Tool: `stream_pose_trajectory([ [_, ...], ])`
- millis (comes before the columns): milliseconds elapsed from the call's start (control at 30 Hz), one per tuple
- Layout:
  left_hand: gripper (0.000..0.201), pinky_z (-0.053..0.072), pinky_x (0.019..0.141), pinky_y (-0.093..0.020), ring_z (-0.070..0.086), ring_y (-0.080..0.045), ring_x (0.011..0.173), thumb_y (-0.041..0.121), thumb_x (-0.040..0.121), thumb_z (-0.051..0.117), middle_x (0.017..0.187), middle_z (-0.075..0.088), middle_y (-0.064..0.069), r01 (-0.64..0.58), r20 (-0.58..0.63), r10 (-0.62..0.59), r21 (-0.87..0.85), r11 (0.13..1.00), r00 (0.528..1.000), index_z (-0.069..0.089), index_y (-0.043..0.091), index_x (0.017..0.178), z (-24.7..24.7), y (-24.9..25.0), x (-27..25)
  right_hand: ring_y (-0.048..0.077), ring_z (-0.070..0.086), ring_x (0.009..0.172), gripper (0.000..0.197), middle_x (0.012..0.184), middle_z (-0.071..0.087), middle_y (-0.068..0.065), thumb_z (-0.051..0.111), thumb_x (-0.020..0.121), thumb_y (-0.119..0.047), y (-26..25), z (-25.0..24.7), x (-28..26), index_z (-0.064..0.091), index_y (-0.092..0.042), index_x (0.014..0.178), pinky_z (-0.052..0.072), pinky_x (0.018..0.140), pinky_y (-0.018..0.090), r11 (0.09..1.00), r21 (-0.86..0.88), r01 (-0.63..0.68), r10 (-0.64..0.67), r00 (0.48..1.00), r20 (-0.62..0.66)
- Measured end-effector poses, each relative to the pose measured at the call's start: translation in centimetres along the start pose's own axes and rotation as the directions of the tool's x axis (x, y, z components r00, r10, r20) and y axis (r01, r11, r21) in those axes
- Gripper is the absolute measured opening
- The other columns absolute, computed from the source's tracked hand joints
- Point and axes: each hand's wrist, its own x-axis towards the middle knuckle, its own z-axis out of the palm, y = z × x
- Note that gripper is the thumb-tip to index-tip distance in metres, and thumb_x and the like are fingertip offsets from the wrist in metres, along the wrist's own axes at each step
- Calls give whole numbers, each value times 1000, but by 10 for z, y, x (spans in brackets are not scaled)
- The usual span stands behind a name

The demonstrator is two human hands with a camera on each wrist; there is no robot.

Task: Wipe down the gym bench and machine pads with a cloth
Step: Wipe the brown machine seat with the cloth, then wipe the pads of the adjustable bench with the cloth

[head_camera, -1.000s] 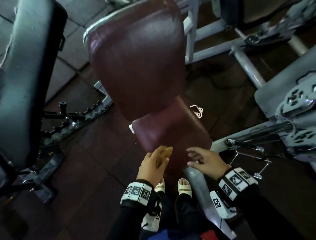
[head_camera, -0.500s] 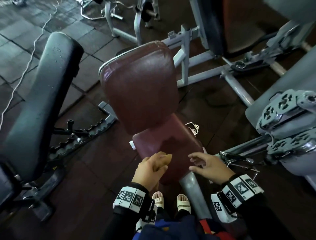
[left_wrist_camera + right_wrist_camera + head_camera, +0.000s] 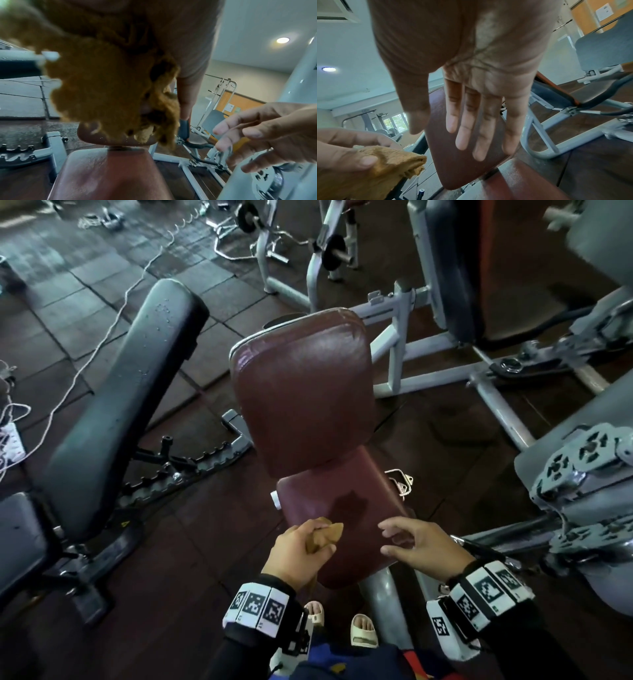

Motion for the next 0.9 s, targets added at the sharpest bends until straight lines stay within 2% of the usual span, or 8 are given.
stream_pose_trajectory([
  [133, 40, 40, 85, -17, 58, -11, 97, 39, 79, 70, 103, 62, 5, 40, -86, -42, -32, 999, 995, 58, 41, 117, -3, -5, -7, 2, 62, 97, 36, 104, 65, -8, 74, 79, -21, -7, -2, 15, 61, -29, 111, 45, 93, 17, 999, -35, 41, -38, 996, 81],
  [300, 40, 43, 89, -21, 58, -11, 101, 39, 78, 71, 105, 62, 5, 133, -169, -147, -92, 987, 975, 59, 40, 116, -18, -21, -21, 6, 64, 96, 33, 104, 66, -4, 75, 79, -19, -27, 7, 40, 60, -31, 106, 47, 93, 20, 994, -63, 84, -72, 981, 178],
  [433, 39, 44, 87, -21, 58, -9, 98, 41, 77, 71, 103, 62, 6, 200, -245, -231, -145, 969, 942, 60, 40, 114, -37, -44, -33, -4, 63, 90, 31, 101, 66, -11, 75, 78, -23, -51, 26, 67, 60, -37, 102, 42, 80, 4, 982, -131, 136, -102, 965, 243],
  [500, 35, 44, 87, -20, 58, -6, 97, 41, 77, 71, 103, 63, 7, 221, -267, -263, -176, 959, 927, 60, 42, 110, -50, -58, -39, -7, 62, 87, 30, 100, 66, -14, 75, 77, -26, -68, 39, 81, 60, -40, 100, 42, 77, 2, 973, -161, 166, -119, 955, 271],
  [633, 34, 40, 82, -14, 58, -3, 96, 39, 77, 72, 102, 63, 11, 247, -315, -311, -227, 942, 897, 61, 42, 109, -86, -95, -44, -1, 64, 87, 31, 98, 66, -11, 76, 77, -23, -107, 76, 114, 60, -40, 97, 47, 87, 15, 964, -172, 202, -140, 937, 319],
  [733, 34, 41, 83, -16, 58, -4, 96, 40, 77, 72, 101, 62, 9, 272, -325, -339, -234, 933, 883, 60, 43, 108, -123, -129, -45, 3, 64, 88, 30, 97, 66, -10, 77, 76, -24, -138, 111, 142, 61, -40, 96, 50, 89, 23, 961, -168, 218, -152, 929, 336],
  [800, 35, 43, 87, -20, 58, -6, 98, 40, 77, 72, 102, 62, 8, 286, -333, -354, -236, 929, 874, 59, 43, 109, -151, -154, -45, 6, 64, 89, 30, 97, 66, -9, 76, 76, -26, -162, 136, 160, 60, -42, 96, 51, 88, 25, 962, -160, 223, -156, 923, 351],
  [900, 37, 44, 88, -22, 57, -7, 98, 42, 76, 71, 103, 61, 8, 298, -350, -362, -225, 928, 864, 58, 42, 111, -193, -189, -42, 4, 63, 92, 30, 100, 65, -11, 75, 77, -29, -199, 173, 186, 58, -45, 96, 48, 92, 25, 955, -165, 246, -166, 907, 388],
])
